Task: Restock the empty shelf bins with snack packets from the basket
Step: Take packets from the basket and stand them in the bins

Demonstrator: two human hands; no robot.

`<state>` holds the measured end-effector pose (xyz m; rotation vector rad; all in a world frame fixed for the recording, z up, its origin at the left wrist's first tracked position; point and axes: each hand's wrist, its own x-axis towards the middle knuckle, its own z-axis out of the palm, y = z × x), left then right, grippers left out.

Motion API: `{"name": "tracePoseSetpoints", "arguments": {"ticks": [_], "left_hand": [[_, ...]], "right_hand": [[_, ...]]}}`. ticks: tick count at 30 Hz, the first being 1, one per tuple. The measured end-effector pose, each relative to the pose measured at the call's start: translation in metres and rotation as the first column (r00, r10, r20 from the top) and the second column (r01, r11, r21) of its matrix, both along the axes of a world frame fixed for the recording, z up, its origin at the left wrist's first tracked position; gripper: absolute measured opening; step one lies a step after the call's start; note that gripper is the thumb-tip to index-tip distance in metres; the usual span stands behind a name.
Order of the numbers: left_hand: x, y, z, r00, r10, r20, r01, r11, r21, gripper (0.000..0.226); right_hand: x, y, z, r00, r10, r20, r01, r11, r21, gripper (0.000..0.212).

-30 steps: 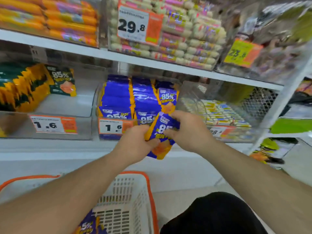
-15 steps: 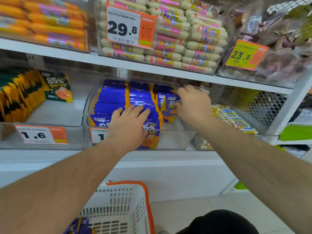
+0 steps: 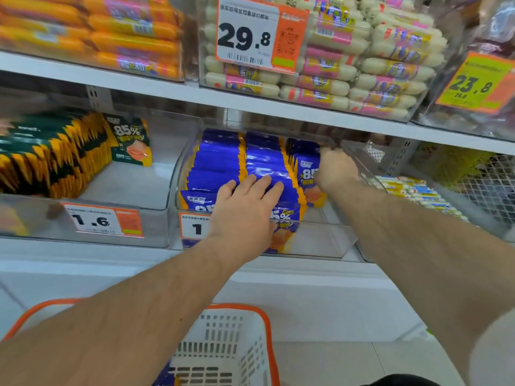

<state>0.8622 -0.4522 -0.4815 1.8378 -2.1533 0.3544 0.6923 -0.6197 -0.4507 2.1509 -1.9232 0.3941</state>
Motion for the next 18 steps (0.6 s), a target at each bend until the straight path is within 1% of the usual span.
{"name": "tracePoseSetpoints", "arguments": {"ticks": [3,5,6,7,9,11,12,13,14,15,17,18], "left_hand": [[0.001,0.000,0.005,0.999,-0.020,-0.029,0.022,0.998,0.065,0.074],[0.002,0.004,0.013,0.996,-0.047,-0.075,0.055,0.992,0.112,0.075],[0.004,0.009,0.015,0.992,-0.075,-0.104,0.086,0.991,0.105,0.074],[0.007,0.015,0.017,0.985,-0.112,-0.135,0.121,0.991,0.064,0.072],[0.017,0.032,0.015,0.964,-0.202,-0.170,0.181,0.975,-0.131,0.059],[0.037,0.050,0.009,0.957,-0.238,-0.166,0.189,0.945,-0.267,0.045],[0.050,0.059,0.005,0.961,-0.225,-0.159,0.178,0.948,-0.264,0.041],[0.064,0.068,-0.001,0.967,-0.205,-0.150,0.169,0.959,-0.226,0.039],[0.079,0.079,-0.005,0.976,-0.169,-0.138,0.149,0.978,-0.147,0.039],[0.094,0.090,-0.009,0.986,-0.117,-0.117,0.114,0.993,-0.031,0.039],[0.128,0.110,-0.018,0.997,-0.017,-0.077,0.034,0.974,0.222,0.035],[0.145,0.118,-0.024,0.998,0.014,-0.061,0.006,0.949,0.314,0.033]], "right_hand": [[-0.003,0.007,0.007,0.998,0.017,0.064,-0.015,0.999,-0.034,0.044],[-0.003,0.021,0.013,0.987,0.044,0.152,-0.032,0.997,-0.077,0.040],[-0.001,0.031,0.016,0.976,0.065,0.210,-0.043,0.993,-0.109,0.035],[0.004,0.042,0.019,0.958,0.096,0.270,-0.055,0.987,-0.153,0.028],[0.021,0.072,0.023,0.906,0.189,0.378,-0.082,0.956,-0.282,0.015],[0.048,0.109,0.020,0.831,0.369,0.416,-0.160,0.875,-0.456,0.007],[0.064,0.126,0.016,0.783,0.473,0.403,-0.220,0.818,-0.532,0.005],[0.082,0.143,0.008,0.734,0.559,0.387,-0.279,0.766,-0.579,0.003],[0.099,0.159,-0.002,0.686,0.619,0.382,-0.326,0.731,-0.599,0.002],[0.117,0.172,-0.013,0.640,0.661,0.392,-0.362,0.710,-0.605,0.002],[0.153,0.193,-0.040,0.555,0.697,0.455,-0.423,0.707,-0.567,0.002],[0.170,0.202,-0.056,0.528,0.685,0.503,-0.454,0.727,-0.515,0.003]]}}
